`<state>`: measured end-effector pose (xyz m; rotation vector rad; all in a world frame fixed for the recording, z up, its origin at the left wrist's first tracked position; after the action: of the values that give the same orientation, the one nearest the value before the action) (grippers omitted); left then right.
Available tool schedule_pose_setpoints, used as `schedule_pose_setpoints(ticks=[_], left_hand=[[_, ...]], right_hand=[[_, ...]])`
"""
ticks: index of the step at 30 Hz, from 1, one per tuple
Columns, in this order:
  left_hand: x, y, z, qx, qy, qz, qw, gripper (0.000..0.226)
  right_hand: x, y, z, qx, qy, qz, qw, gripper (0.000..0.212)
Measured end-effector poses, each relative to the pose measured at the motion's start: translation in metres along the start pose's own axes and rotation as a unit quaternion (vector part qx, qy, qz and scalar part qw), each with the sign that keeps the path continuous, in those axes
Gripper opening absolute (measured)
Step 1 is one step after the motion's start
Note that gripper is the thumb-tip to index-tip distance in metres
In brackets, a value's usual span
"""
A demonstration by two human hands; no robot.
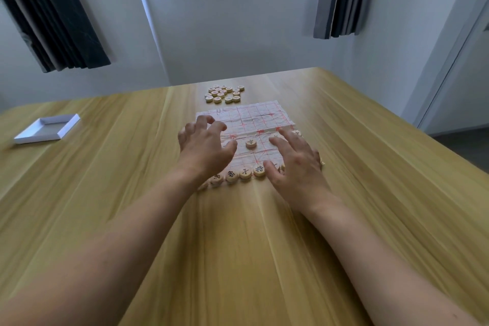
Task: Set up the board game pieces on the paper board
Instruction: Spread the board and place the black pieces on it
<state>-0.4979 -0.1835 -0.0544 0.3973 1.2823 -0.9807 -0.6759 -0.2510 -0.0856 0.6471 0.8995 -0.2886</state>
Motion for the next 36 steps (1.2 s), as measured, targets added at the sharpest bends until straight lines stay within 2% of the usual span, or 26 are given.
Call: schedule_pose_setpoints(ticks=[13, 23, 27, 30, 36], left_hand=[[-0.064, 0.056, -0.045, -0.020, 0.030, 0.018, 0.999, 0.055], [-0.029, 0.076, 0.024, -0.043, 0.087, -0.013, 0.995, 0.053], [-0.030, 0.074, 0.069, -0.071, 0.132, -0.028, 0.988, 0.052], [-0.053, 0.064, 0.088, -0.087, 0.163, -0.042, 0.982, 0.052], [-0.148, 0.034, 0.103, -0.117, 0.231, -0.056, 0.964, 0.050]], right_hand=[[-0.022, 0.068, -0.011, -0.004, 0.064, 0.005, 0.998, 0.055], [0.013, 0.065, 0.067, -0.012, 0.089, -0.004, 0.996, 0.056], [0.015, 0.060, 0.113, 0.014, 0.128, -0.002, 0.992, 0.056], [-0.004, 0.071, 0.140, 0.035, 0.159, 0.000, 0.987, 0.056], [-0.091, 0.110, 0.162, 0.097, 0.248, 0.020, 0.964, 0.055]])
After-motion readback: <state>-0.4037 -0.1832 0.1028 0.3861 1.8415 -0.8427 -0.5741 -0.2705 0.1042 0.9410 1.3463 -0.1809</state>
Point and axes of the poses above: each hand's wrist, its own z-axis towards the middle knuckle, its own x-axis out of the palm, y = z × x, the point moved 1 cm from there along z, towards the middle knuckle, and after that the axes turned 5 degrees about -x, right-handed, at the moved point
